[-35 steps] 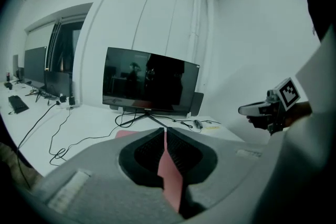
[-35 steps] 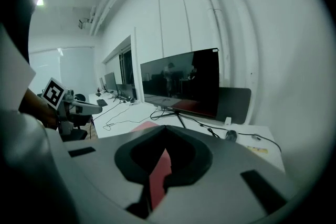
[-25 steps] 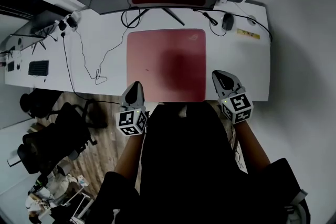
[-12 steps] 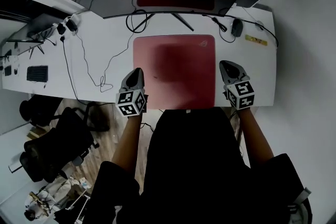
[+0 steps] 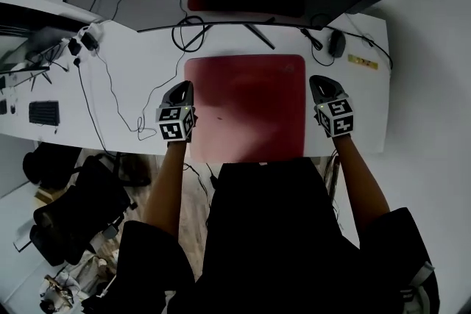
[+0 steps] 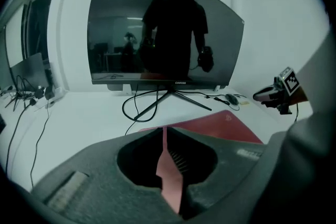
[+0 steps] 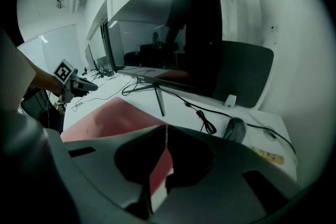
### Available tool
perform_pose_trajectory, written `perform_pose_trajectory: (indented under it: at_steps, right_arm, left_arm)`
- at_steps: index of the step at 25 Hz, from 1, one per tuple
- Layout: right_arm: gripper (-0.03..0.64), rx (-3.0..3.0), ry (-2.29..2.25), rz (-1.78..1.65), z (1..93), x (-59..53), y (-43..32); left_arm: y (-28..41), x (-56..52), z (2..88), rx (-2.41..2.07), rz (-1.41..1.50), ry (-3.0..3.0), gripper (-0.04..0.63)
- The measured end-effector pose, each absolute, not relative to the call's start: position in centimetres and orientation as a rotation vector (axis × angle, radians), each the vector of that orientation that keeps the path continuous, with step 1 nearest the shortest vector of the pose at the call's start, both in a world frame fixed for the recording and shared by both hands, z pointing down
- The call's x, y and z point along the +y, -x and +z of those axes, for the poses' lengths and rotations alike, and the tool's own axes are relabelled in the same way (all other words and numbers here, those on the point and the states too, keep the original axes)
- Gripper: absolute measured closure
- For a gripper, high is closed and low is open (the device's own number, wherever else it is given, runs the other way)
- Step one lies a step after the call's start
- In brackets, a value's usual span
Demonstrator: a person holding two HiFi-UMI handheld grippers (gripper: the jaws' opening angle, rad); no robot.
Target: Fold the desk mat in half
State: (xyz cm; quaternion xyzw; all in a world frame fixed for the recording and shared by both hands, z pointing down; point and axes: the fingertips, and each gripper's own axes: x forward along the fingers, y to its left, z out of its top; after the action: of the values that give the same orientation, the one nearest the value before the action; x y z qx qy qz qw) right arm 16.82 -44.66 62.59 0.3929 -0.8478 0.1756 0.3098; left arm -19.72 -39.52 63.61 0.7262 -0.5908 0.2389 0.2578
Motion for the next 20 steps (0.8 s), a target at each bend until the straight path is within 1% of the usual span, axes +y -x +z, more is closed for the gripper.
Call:
perform_pose_trajectory:
  at_steps: [3, 5, 6, 8, 12, 15, 17, 20]
  right_arm:
    - [0.606, -2.188, -1.021, 0.486, 65.0, -45.8, -17.1]
    - [0.558, -2.165, -0.992, 0.499, 66.6, -46.7, -17.0]
    - [0.543, -2.16, -0.974, 0.509, 67.2, -47.1, -16.9]
    - [0.538, -2.159, -0.938, 0.532, 68.2, -47.9, -16.5]
    - [0.522, -2.148, -0.845, 0.532, 70.0, -49.2, -15.7]
    - [0.512, -2.118, -0.774, 0.543, 71.4, -49.4, -15.3]
    - [0.489, -2.102, -0.753, 0.57, 72.2, -49.4, -15.3]
    - [0.48, -2.087, -0.756, 0.57, 73.0, -49.9, -15.2]
  left_arm:
    - [20.3, -40.5, 65.4, -1.564, 0.701, -1.968, 0.565]
    - [20.5, -41.3, 66.6, -1.534, 0.731, -1.969, 0.559]
    - [20.5, -41.7, 67.2, -1.512, 0.739, -1.967, 0.541]
    - [20.7, -42.4, 68.3, -1.465, 0.749, -1.962, 0.497]
    - [21.2, -43.6, 69.8, -1.398, 0.791, -1.966, 0.466]
    - [21.4, -44.4, 70.6, -1.376, 0.828, -1.973, 0.456]
    - [21.8, -45.2, 71.0, -1.395, 0.829, -1.973, 0.454]
    - [22.5, -46.2, 71.7, -1.383, 0.853, -1.965, 0.453]
